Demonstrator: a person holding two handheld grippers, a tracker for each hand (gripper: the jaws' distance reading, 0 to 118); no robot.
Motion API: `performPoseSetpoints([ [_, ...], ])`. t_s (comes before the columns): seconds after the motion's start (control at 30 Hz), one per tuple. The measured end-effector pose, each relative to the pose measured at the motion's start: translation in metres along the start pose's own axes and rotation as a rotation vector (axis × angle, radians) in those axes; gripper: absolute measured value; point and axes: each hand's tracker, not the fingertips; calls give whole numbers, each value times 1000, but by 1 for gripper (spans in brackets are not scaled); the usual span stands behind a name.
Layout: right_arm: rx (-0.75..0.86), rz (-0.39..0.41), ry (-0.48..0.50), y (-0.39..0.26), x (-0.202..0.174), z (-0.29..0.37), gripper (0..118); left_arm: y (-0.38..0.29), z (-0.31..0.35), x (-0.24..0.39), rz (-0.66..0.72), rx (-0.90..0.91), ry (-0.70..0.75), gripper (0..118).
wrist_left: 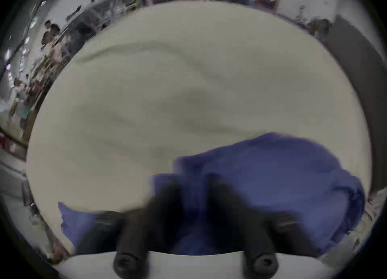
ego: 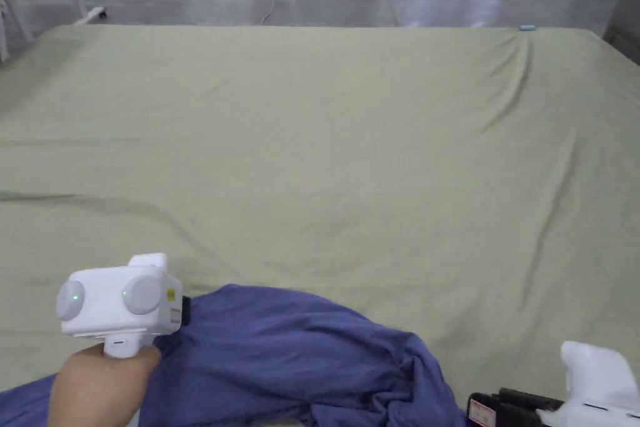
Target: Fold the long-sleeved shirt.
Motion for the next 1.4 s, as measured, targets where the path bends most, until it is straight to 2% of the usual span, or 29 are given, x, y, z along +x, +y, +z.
performPoseSetpoints([
  [0.03,-25,-3,-28,4,2,-9,6,-3,14,5,8,53,-3,0],
  [0.07,-45,-6,-58,7,3,-18,47,3,22,6,-43,116,81,0],
  [0.1,-89,10,-90,11,6,-31,89,5,28,9,-54,112,74,0],
  [0.13,-129,2,-141,12,8,-46,118,4,33,13,-55,122,53,0],
  [0.2,-104,7,-168,10,9,-73,116,2,45,20,-22,129,-21,0],
  [0.27,-194,1,-197,6,15,-98,116,1,59,22,-18,145,-34,0],
  [0.3,-250,-10,-213,4,17,-113,111,-2,67,24,-9,153,-44,0],
  [0.33,-314,-17,-218,1,17,-125,94,-3,76,23,11,161,-71,0],
  [0.37,-314,-8,-187,-2,17,-128,36,-4,82,22,30,168,-96,0],
  [0.4,-278,7,-158,0,16,-122,8,-5,91,20,57,175,-124,0],
  [0.5,-196,52,-147,7,13,-97,7,-1,116,10,116,210,-165,0],
  [0.53,-118,80,-92,18,6,-79,7,0,133,11,89,255,-130,0],
  [0.6,7,120,-76,40,1,-42,7,7,169,17,39,362,-102,0],
  [0.7,194,177,-75,92,-13,19,7,32,223,19,91,477,-255,0],
  [0.8,283,251,-40,156,-31,70,7,71,274,26,69,582,-299,0],
  [0.87,345,307,-85,199,-47,100,7,104,301,28,51,627,-248,0],
  [0.93,406,399,-164,243,-68,126,7,146,326,23,91,665,-294,0],
  [0.97,433,418,-201,265,-77,136,7,168,335,22,106,658,-302,0],
  [1.07,453,395,-218,334,-102,163,7,230,378,32,123,773,-252,0],
  [1.17,477,372,-270,399,-121,188,7,293,409,45,102,778,-198,0],
  [1.3,511,340,-399,467,-127,209,7,328,433,66,92,781,-145,0],
  [1.4,514,301,-427,509,-121,216,7,355,434,68,102,802,-142,0],
])
